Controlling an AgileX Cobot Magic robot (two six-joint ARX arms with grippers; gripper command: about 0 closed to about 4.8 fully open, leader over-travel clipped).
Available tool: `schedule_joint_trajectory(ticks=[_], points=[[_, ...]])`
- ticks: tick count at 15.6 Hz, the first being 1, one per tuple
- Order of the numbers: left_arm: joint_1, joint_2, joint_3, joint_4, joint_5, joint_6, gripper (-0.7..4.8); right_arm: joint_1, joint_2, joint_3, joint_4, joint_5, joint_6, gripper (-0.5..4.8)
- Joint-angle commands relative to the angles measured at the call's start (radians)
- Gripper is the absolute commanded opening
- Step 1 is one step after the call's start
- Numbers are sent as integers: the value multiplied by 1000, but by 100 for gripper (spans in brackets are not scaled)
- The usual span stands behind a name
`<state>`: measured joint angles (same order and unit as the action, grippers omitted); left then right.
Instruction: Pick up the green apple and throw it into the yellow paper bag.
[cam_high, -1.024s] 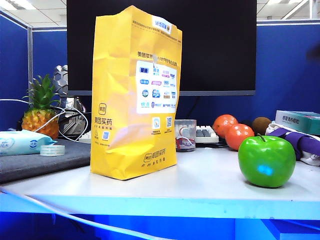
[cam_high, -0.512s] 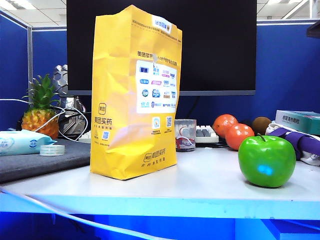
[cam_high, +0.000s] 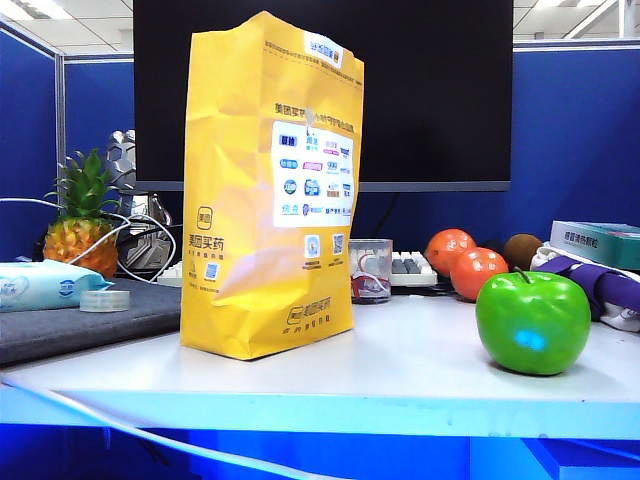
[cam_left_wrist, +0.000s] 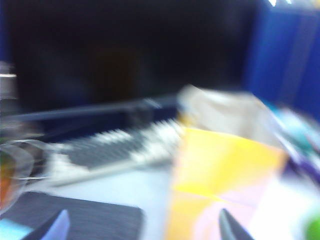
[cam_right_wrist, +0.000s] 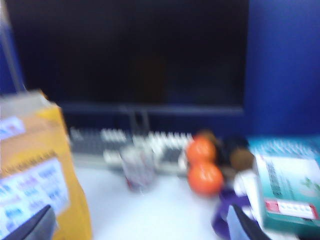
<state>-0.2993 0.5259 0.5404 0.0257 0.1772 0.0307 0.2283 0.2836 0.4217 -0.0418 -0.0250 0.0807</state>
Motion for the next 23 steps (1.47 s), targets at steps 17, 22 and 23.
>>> schedule_joint_trajectory(ticks=[17,22,23], points=[[-497,336,341,-535,-113,193,479,2,941,191,-105,-267,-138,479],[-538,414,341,-488,-136,193,479,9,1051,191,-79,-263,-156,479],[-538,419,341,-479,-136,193,479,9,1073,191,-80,-264,-156,479]])
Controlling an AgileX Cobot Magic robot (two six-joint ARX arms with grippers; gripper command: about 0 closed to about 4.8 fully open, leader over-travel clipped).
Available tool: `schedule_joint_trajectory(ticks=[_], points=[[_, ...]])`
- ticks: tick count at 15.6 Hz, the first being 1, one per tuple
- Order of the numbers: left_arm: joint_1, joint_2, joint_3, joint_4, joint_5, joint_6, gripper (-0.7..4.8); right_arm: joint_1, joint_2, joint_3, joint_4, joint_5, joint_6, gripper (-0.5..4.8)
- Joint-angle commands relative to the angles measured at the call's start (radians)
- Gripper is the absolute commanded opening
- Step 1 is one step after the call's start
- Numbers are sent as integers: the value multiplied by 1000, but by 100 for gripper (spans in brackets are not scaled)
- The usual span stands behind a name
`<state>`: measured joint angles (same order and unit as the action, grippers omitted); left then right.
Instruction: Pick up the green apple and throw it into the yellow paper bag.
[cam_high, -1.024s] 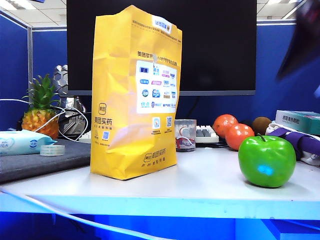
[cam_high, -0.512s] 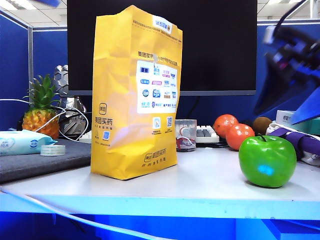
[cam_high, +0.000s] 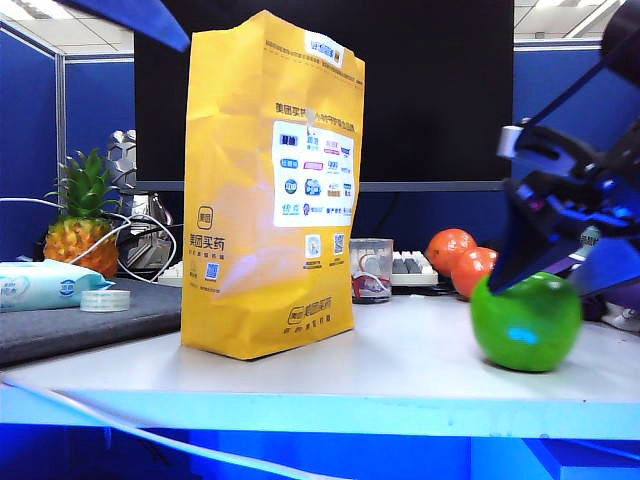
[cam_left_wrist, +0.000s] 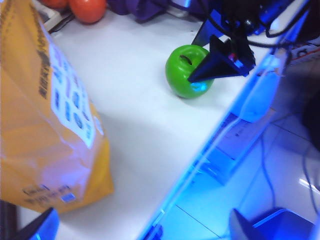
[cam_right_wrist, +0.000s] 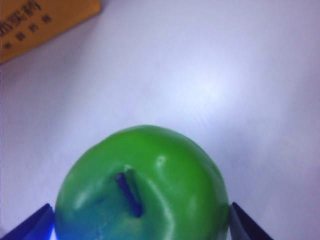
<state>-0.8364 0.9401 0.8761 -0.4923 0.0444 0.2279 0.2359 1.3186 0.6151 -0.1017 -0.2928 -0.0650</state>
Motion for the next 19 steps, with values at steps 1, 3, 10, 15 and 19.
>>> schedule_joint_trajectory(ticks=[1,3,10,15,19], points=[[-1,5,6,42,-3,-4,479,2,50,-2,-21,4,-10,479],[-1,6,6,47,-4,-4,479,2,69,-2,-22,5,-10,479],[-1,0,17,110,-183,64,479,3,0,77,-42,-28,-6,121],[-1,-40,22,257,-388,158,479,6,-199,283,-90,-28,-6,115],[0,-86,23,375,-196,162,479,32,-273,469,-112,-138,3,116]])
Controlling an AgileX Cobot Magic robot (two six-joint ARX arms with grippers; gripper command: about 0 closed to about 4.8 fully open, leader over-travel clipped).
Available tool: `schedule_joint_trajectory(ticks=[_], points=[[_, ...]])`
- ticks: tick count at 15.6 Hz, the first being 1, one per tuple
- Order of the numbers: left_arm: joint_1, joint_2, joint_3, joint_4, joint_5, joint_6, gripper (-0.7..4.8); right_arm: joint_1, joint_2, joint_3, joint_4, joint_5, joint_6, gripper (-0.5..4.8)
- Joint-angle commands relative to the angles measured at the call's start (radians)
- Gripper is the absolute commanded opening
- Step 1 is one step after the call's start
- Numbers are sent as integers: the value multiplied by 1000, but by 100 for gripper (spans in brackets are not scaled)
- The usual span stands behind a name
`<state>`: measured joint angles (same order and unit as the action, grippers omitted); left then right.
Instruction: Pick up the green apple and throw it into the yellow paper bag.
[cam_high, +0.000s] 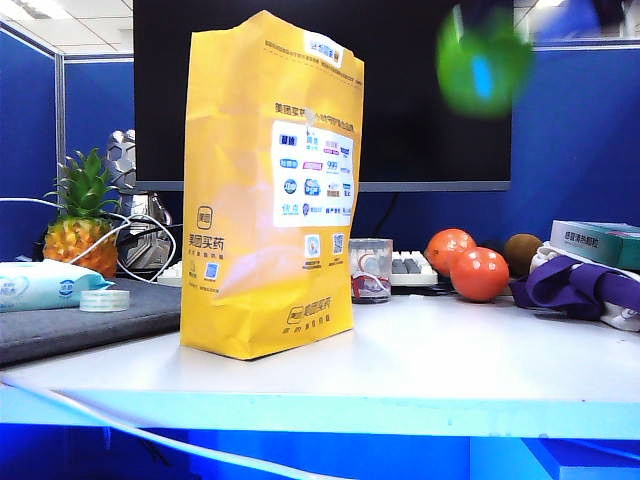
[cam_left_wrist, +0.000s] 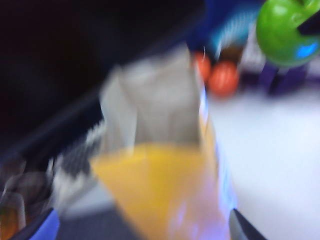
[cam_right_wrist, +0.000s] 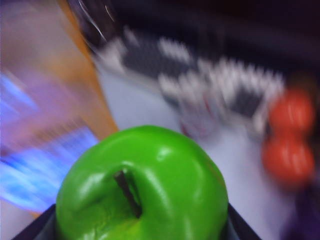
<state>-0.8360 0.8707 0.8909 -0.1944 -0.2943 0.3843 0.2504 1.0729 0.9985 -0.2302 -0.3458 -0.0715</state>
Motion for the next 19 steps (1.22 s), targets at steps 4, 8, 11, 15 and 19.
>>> schedule_joint_trajectory(ticks=[4,8,11,15,19], points=[[0,-21,7,87,356,13,479,126,-9,223,69,-237,27,116],[0,-21,7,77,411,8,479,164,132,278,127,-267,41,116],[1,-21,7,78,89,8,479,164,298,384,155,-311,68,116],[43,-19,7,51,16,-10,479,177,429,467,151,-334,98,117],[74,-14,7,39,120,-48,479,178,430,467,198,-371,125,479]])
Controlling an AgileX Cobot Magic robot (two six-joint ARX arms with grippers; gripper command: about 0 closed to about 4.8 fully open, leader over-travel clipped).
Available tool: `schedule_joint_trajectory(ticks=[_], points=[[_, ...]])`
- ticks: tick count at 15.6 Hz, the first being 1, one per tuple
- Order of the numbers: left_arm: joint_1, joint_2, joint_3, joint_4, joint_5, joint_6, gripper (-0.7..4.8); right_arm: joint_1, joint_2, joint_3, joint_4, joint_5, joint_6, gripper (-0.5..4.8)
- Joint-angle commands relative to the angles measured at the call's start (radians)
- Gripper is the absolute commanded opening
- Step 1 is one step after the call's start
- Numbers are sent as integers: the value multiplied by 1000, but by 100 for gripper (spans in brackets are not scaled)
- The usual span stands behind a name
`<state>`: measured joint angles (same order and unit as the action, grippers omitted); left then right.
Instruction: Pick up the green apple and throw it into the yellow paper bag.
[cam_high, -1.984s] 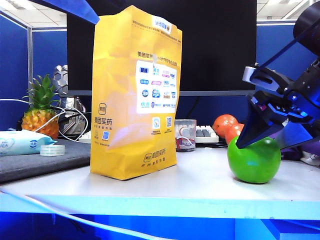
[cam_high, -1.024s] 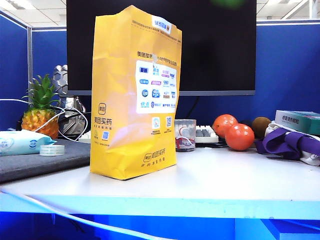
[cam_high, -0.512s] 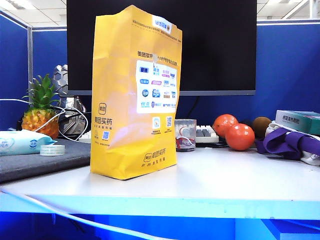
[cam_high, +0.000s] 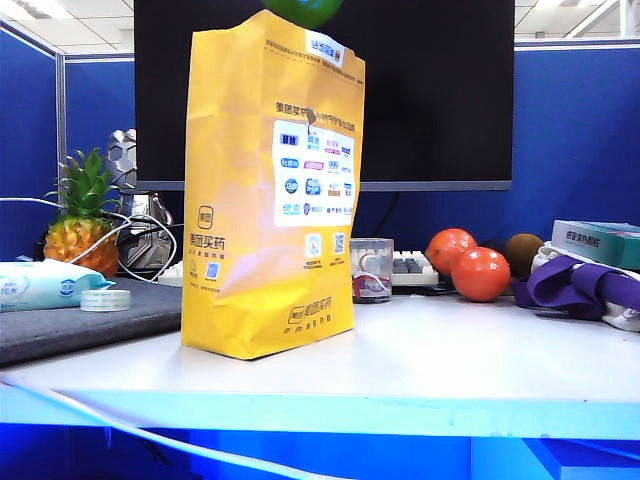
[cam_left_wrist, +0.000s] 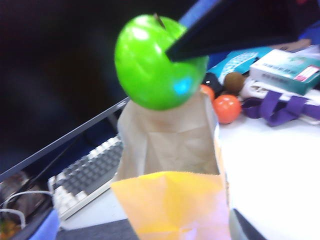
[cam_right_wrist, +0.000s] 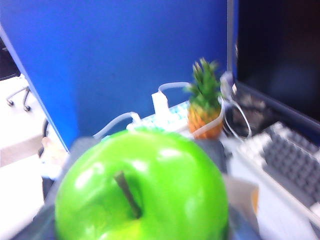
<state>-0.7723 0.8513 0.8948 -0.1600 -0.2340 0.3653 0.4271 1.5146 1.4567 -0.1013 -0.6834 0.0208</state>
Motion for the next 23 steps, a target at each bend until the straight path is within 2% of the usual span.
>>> schedule_joint_trajectory(ticks=[1,3,4,5,6,7,8,9,10,11,12,13,14,15,16,17,19,21,22,23], points=[[11,8,3,4,63,-28,479,2,-12,8,76,-33,35,479],[17,11,3,-5,74,-17,479,2,-13,8,76,-40,51,479],[17,4,3,-29,-17,42,479,-1,-32,8,61,-81,62,479],[17,-10,3,-71,-170,101,479,-8,-66,8,14,-89,55,479],[18,-32,3,-119,-272,113,479,-19,-117,6,-50,-63,-9,479],[18,-66,3,-163,-303,103,479,-18,-187,3,-138,63,-166,281],[19,-95,3,-183,-302,91,479,-14,-237,3,-188,178,-254,203],[18,-157,3,-195,-281,67,478,11,-322,3,-234,311,-323,198],[19,-207,3,-196,-241,55,456,19,-379,-3,-245,363,-329,196],[19,-252,3,-193,-210,46,456,19,-440,-23,-241,411,-329,170],[19,-335,2,-205,-168,46,389,19,-541,-90,-225,462,-327,134],[19,-383,2,-235,-87,45,293,19,-628,-183,-190,471,-315,134],[19,-414,1,-286,10,39,261,19,-715,-295,-146,511,-290,114],[19,-426,0,-331,57,39,261,19,-790,-412,-89,537,-251,98],[19,-432,0,-384,68,38,260,19,-858,-539,-12,536,-214,92],[19,-428,-6,-438,76,38,225,19,-928,-728,100,536,-175,68],[19,-427,-52,-428,79,50,170,19,-948,-920,227,510,-174,65],[19,-423,-106,-431,81,53,143,19,-934,-1015,230,386,-169,65],[19,-422,-121,-430,81,53,96,19,-930,-1021,216,377,-170,62],[19,-419,-123,-428,77,37,73,18,-922,-1021,211,426,-169,22]])
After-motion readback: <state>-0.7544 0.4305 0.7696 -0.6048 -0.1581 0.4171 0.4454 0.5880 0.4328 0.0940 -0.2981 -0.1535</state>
